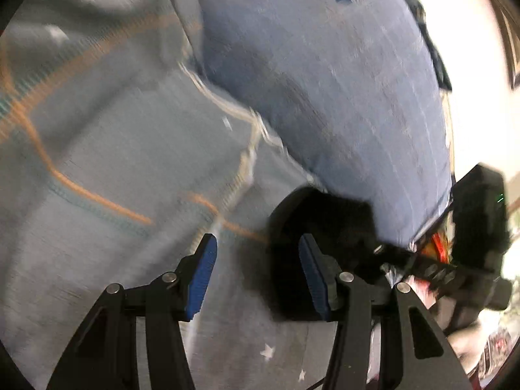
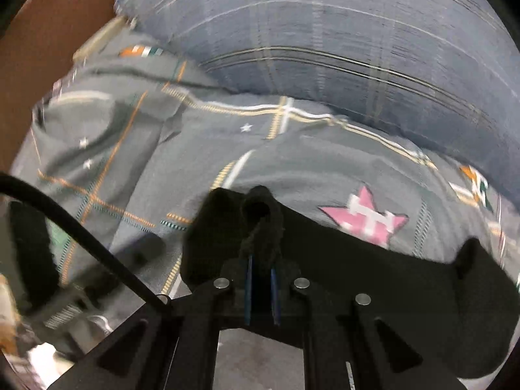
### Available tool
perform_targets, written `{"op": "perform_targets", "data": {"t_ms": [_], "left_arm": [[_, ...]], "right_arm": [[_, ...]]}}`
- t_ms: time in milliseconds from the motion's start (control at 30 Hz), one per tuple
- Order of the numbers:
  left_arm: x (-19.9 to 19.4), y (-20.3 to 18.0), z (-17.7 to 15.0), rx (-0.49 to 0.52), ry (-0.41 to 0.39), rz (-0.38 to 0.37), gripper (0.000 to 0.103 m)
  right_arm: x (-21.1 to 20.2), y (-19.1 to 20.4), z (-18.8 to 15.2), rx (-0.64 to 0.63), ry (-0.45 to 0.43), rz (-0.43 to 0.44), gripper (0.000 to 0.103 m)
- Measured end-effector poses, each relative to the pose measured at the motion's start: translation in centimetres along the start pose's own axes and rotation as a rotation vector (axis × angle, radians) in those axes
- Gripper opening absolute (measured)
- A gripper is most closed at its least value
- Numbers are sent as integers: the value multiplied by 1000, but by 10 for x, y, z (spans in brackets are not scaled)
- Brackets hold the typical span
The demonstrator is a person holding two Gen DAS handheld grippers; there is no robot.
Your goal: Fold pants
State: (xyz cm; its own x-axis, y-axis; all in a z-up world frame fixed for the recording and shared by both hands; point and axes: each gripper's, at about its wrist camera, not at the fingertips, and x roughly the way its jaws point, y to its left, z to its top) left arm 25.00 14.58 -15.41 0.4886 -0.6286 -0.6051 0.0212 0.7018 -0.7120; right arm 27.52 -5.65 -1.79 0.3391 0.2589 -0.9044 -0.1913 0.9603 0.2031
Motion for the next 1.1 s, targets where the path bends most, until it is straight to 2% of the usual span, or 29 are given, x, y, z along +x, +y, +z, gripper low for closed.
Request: {"op": "perform_targets", "data": {"t_ms": [67,133,333,500,667,800,900,1000,1033,1100], "left_arm": [[15,-8,-8,21,34,-8,51],[29,-21,-15,54,60,-47,51],[45,-74,-46,208,114,-143,51],[61,-112,-73,299,153,-98,51],[58,-125,-91,287,189,-81,51],[46,-125,-100,297,193,9,52],[34,-123,-105,320,186,70,53],[34,-126,-99,334,177,101,53],[38,-130,-96,336,176,116,54],[50,-137,-92,330,172,131,53]], "right_arm": [[-10,-17,-7,37,-19,6,9],[-15,-32,-13,67,-28,14,9],[-45,-83,-41,185,-89,60,9],[-57,-135,-70,281,-100,60,9],[-36,-181,-94,365,-80,47,10],[-27,-199,-105,370,-85,46,22],[-48,-219,-120,446,-149,122,38],[-87,-229,-128,442,-266,41,40],[-99,-228,-128,430,-303,45,39],[-111,-225,-121,435,-338,192,34]]}}
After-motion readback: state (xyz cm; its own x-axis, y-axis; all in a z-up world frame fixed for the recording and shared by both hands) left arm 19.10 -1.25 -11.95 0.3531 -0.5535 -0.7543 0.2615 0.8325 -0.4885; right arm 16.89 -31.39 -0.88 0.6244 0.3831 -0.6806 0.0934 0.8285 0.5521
